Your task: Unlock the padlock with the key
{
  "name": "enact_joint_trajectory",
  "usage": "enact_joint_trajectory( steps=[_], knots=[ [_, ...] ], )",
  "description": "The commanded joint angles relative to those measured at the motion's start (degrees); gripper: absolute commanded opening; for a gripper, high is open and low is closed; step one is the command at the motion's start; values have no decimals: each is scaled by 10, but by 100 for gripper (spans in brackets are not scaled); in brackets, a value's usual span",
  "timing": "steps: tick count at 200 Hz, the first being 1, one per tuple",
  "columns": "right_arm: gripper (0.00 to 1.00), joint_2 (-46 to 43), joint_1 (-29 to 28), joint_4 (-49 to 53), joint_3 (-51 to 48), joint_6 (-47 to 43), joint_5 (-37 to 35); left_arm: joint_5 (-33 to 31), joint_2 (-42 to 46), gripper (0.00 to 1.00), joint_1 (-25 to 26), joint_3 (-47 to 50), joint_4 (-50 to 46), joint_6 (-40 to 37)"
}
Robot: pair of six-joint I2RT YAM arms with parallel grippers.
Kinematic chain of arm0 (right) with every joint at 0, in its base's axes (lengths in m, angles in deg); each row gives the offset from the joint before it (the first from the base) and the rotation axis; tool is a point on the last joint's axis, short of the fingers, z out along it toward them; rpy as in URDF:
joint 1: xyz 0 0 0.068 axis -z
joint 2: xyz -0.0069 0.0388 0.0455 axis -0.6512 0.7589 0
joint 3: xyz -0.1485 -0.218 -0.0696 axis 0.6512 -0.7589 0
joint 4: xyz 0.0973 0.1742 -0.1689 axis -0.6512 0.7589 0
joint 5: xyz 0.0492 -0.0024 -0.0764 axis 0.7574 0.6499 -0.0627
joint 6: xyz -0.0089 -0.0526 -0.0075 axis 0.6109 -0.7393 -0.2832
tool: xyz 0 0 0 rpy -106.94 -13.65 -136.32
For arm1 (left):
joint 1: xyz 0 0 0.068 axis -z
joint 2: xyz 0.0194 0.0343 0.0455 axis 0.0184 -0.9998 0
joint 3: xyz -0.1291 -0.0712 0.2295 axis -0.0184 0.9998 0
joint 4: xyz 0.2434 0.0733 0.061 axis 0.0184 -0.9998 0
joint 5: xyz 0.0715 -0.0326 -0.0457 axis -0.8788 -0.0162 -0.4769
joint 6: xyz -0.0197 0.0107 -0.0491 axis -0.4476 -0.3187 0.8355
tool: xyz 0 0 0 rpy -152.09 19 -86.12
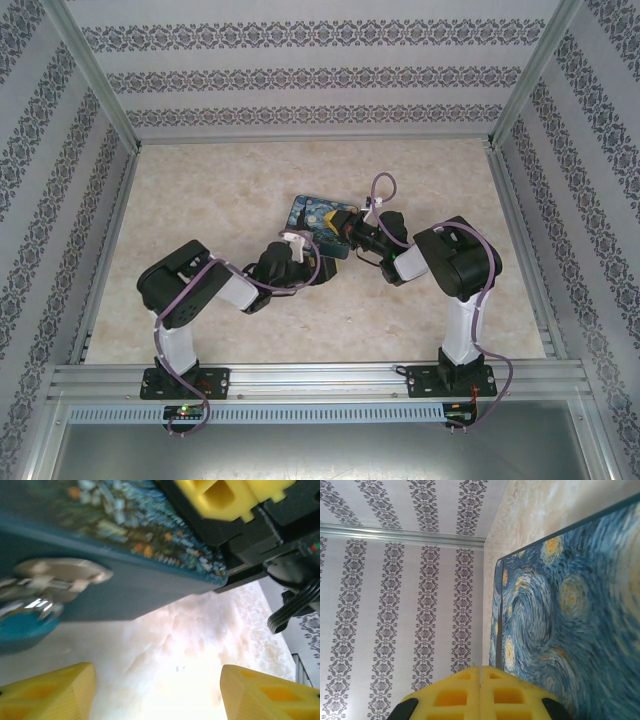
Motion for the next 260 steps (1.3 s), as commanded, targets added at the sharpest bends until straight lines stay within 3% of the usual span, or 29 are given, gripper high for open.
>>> enact_joint_trajectory(
  steps=[1, 28, 57, 211, 260],
  knots=[
    [0, 10, 6, -6, 0, 1, 8, -42, 70, 68, 0, 5, -88, -45],
    [0, 10, 8, -5, 2, 1, 10, -58, 112, 69, -8, -20, -199, -110],
    [0, 12, 9, -6, 0, 0, 11, -51, 103, 69, -22, -36, -231, -139],
    [0, 6, 8, -7, -6, 2, 13, -105, -3, 67, -28, -63, -146, -221],
    [0, 6, 9, -3, -8, 0, 15, -73, -41, 67, -28, -88, -124, -224]
  ],
)
